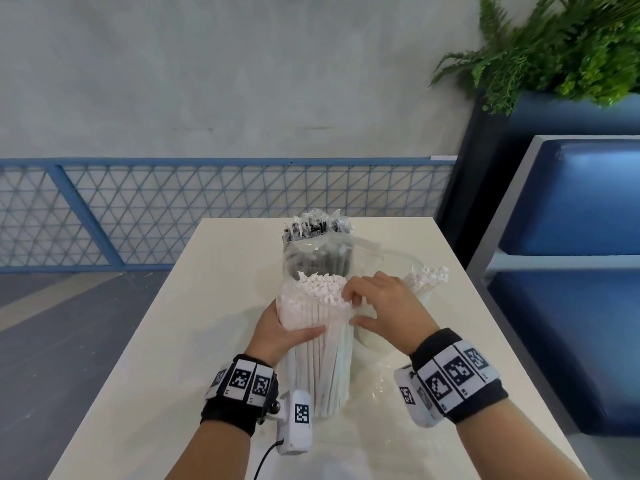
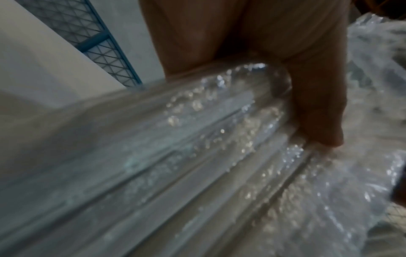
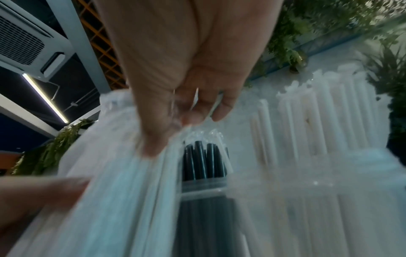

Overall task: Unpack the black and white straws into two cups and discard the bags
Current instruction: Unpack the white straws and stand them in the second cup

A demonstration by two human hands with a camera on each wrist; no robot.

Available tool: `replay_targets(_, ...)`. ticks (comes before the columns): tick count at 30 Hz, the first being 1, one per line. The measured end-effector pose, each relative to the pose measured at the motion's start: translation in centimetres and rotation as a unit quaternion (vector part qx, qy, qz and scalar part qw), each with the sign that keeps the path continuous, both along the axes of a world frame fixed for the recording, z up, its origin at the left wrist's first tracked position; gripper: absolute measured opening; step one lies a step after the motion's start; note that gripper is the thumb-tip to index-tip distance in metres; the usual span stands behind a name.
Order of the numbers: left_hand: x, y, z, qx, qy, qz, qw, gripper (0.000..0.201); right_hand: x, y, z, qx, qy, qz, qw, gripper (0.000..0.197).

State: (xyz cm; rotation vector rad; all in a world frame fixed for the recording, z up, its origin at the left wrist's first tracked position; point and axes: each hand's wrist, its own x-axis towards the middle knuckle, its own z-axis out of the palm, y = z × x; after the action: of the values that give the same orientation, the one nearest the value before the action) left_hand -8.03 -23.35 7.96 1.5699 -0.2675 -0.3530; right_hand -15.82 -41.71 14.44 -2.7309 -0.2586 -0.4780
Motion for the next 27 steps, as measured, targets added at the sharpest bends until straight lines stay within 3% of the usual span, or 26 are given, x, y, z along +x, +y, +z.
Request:
replay_targets(4,-0.5,-0.7,0.4,-0.023,-0.010,-0.010,1.000,0.070,-0.3,1.0,-0.4,0.095,-0.072,-0.062,0.991,0.021)
replay_targets(6,-0.5,-0.7,0.3,-0.021,-0.018,-0.006,1.000,0.066,-0.4,0.9,-0.3,0.069,-0.010,-0.087,0.994,0.016)
replay_targets(9,-0.3,-0.5,0.0,-0.019,-0.029,-0.002,0.999,0.064,-0.3,0.6,0.9,0.023,0.087,-0.088,0.992,0.024)
replay_targets(13,-0.1,-0.6,0.1,-0.024,-0.029,-0.018,0.999,0.070,-0.2,1.6,2.3,0.146,-0.027,-0.103,0.984,0.020)
replay_targets(22,-0.3,-0.7,0.4,-0.045,-0.052,-0.049,0.996,0.076,0.9,2.4,1.4,0.155,0.116,-0.085,0.977,0.069)
replay_targets(27,-0.3,-0.6,0.4,-0.037,-0.055,-0.061,0.996,0.071,1.1,2.8,0.5,0.183,0.075,-0.120,0.973,0.058)
